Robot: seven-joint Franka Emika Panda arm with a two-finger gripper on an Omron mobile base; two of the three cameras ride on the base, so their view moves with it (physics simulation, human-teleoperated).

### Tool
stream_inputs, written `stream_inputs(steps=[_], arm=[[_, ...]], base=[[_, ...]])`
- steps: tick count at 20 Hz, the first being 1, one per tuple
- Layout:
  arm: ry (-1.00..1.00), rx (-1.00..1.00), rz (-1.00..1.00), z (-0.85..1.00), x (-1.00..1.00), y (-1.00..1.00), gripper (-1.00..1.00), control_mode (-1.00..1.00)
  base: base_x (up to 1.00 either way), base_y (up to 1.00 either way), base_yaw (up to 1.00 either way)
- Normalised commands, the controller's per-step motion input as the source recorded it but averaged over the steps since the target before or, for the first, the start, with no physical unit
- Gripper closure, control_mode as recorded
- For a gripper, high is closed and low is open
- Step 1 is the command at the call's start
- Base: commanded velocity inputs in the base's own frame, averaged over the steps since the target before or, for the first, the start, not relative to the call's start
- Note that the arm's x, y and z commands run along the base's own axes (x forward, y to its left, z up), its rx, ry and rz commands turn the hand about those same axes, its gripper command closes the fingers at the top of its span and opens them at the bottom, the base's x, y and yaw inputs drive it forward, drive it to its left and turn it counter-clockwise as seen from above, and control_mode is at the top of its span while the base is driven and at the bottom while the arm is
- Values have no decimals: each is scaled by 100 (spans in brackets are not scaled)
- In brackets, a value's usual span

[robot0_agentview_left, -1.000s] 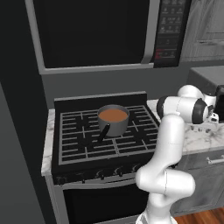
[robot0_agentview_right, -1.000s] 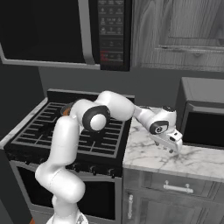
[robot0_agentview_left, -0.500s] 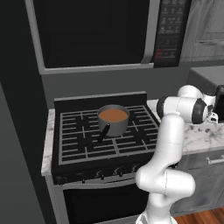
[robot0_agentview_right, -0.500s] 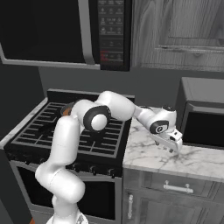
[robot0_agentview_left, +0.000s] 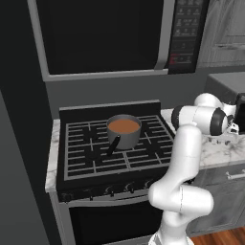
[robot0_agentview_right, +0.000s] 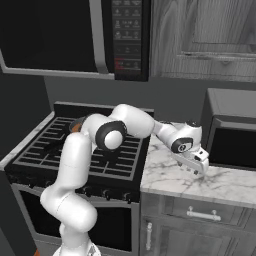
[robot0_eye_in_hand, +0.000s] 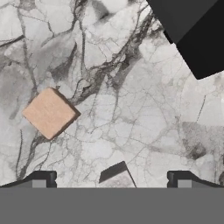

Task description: Pick up the sugar cube(s) and place them in the saucepan with hot chocolate.

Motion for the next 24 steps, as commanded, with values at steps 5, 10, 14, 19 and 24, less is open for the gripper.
stream_inputs(steps=[5,10,14,19,24], arm=[[0,0,0,0,0,-2,-100,-100],[0,0,-1,-3,0,-9,-100,-100],[0,0,-2,-3,0,0,-100,-100],[0,0,-1,-2,0,0,-100,-100],[0,0,0,0,0,0,-100,-100]], base=[[0,0,0],[0,0,0],[0,0,0],[0,0,0],[0,0,0]])
